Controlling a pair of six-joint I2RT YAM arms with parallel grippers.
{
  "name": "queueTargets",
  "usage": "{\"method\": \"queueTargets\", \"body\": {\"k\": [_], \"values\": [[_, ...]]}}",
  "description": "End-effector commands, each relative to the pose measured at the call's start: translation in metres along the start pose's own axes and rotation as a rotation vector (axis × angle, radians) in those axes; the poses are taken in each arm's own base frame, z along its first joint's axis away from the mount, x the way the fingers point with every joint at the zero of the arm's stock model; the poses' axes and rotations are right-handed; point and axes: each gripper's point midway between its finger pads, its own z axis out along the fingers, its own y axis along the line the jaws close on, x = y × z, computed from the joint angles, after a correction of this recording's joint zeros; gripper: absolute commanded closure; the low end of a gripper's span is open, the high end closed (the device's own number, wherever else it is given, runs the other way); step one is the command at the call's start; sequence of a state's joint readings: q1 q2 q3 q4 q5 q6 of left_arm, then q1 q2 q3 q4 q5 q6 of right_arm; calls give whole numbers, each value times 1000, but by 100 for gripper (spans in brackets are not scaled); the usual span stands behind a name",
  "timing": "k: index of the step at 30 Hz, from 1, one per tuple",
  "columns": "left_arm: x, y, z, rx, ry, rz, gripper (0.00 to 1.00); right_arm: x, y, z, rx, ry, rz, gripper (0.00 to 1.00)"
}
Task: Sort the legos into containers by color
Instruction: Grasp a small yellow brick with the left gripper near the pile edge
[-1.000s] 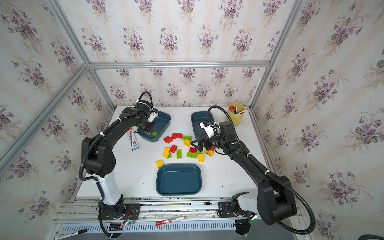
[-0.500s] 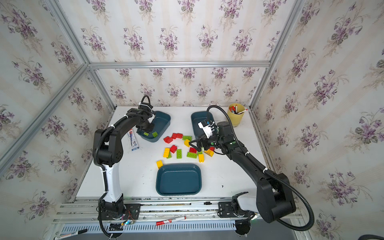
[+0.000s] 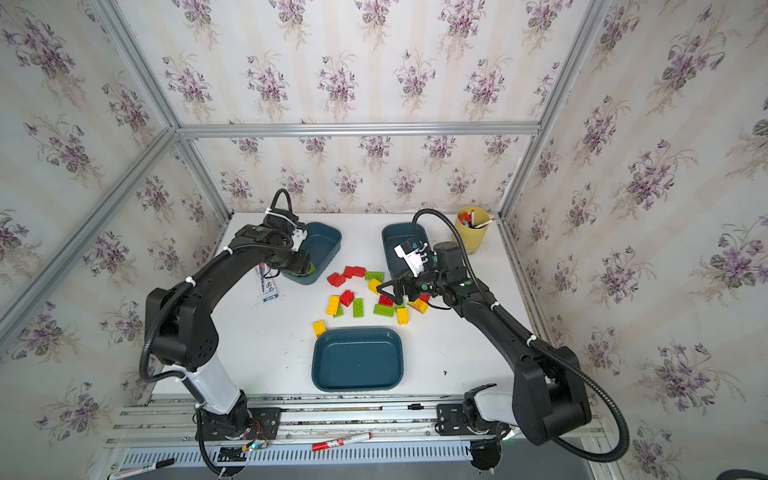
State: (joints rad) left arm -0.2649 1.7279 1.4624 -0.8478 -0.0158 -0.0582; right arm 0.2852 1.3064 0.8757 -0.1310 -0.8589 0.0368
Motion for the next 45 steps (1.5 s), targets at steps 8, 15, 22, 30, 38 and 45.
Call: {"method": "queueTargets", "body": {"k": [8,15,22,30,38,45], "values": [[75,-62,-3,118,83,-258,23,19,22,-5,-97,45,-3,0],[92,-71,13,141,59,-422,23,35,26,-5,-118,82,8,0],[109,-74,32,97,91,-516,24,44,32,-2,-152,113,32,0],[128,-82,45,40,140,-529,27,49,31,-2,-141,133,28,0],[144,-87,61,-39,193,-500,36,50,29,-2,-127,143,24,0],[144,-86,68,-66,201,-475,56,51,29,-3,-121,144,23,0]]}}
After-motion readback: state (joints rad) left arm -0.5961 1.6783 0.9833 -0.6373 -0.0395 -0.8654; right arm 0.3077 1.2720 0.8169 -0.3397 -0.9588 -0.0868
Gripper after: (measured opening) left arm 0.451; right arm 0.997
